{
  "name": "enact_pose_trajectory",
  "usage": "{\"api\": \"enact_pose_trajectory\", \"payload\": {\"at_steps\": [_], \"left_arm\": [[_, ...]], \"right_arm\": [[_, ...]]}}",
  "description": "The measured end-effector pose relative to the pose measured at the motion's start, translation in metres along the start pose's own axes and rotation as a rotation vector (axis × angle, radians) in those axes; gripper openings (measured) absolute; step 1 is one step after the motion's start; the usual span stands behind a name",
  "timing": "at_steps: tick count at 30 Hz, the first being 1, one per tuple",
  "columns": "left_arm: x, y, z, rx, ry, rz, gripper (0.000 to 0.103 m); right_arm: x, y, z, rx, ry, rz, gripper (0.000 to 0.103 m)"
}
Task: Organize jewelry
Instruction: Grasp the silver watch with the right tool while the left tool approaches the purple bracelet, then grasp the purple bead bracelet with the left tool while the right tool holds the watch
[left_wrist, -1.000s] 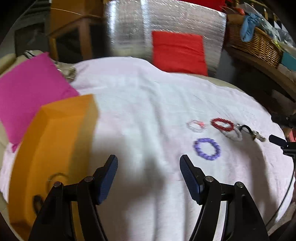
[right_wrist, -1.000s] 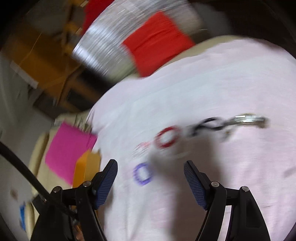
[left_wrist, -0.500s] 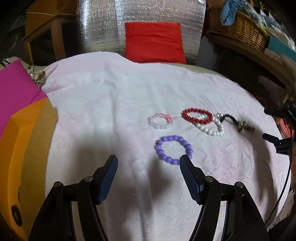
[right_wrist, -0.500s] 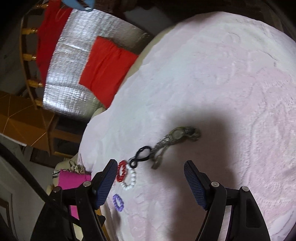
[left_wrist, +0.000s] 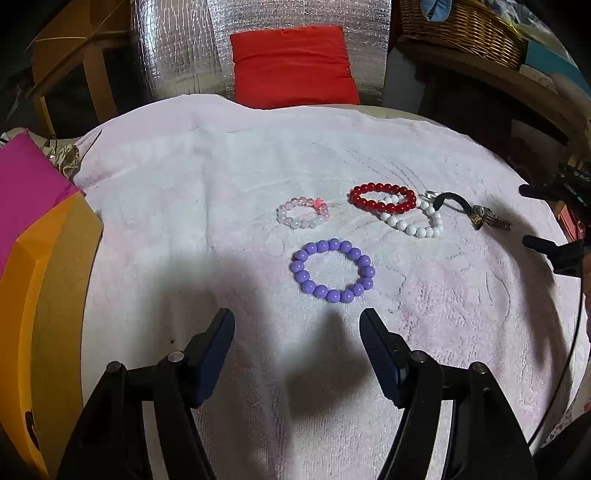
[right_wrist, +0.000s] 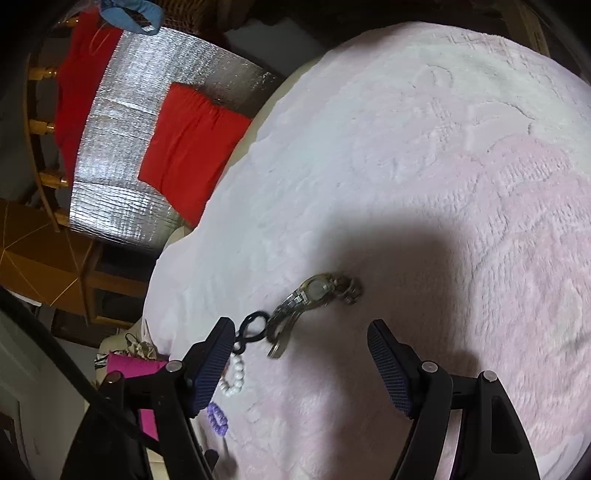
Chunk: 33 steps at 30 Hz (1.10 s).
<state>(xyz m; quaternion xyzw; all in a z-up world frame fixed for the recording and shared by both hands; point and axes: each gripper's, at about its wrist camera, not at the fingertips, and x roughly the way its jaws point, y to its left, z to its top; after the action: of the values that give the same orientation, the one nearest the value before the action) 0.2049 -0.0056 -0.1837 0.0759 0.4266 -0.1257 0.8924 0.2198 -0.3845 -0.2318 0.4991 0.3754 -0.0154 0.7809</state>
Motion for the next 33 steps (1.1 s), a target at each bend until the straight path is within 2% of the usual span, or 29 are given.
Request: {"api": "enact_pose_trajectory", "payload": {"at_steps": [2, 12, 14, 16, 17, 20, 27, 29, 33], "left_arm": [[-0.001, -0.001, 0.0, 0.0, -0.006, 0.001, 0.071], [0.005, -0.004, 0.005, -0.002, -0.009, -0.004, 0.071], [0.007, -0.004, 0.005, 0.0, -0.007, 0.0, 0.071], [0.008, -0.003, 0.005, -0.004, -0.004, 0.003, 0.071], [0.008, -0.003, 0.005, -0.005, -0.005, 0.003, 0.071], [0.009, -0.003, 0.004, 0.003, -0.005, 0.011, 0.071], [0.012, 0.007, 0.007, -0.026, -0.005, 0.025, 0.071], [0.014, 0.012, 0.007, -0.043, 0.0, 0.025, 0.071], [0.017, 0.016, 0.009, -0.062, -0.006, -0.013, 0.071]], "right_arm": [[0.006, -0.004, 0.002, 0.018, 0.01, 0.009, 0.06], [0.027, -0.005, 0.006, 0.042, -0.033, -0.064, 0.045], [0.03, -0.006, 0.007, 0.05, -0.044, -0.082, 0.037], [0.03, -0.008, 0.009, 0.074, -0.059, -0.074, 0.034], [0.031, -0.008, 0.009, 0.076, -0.066, -0.083, 0.026], [0.032, -0.015, 0.01, 0.098, -0.07, -0.088, 0.014], [0.027, -0.023, 0.012, 0.16, -0.084, -0.05, 0.012], [0.024, -0.027, 0.012, 0.177, -0.09, -0.028, 0.016], [0.022, -0.031, 0.011, 0.209, -0.112, -0.012, 0.016]]}}
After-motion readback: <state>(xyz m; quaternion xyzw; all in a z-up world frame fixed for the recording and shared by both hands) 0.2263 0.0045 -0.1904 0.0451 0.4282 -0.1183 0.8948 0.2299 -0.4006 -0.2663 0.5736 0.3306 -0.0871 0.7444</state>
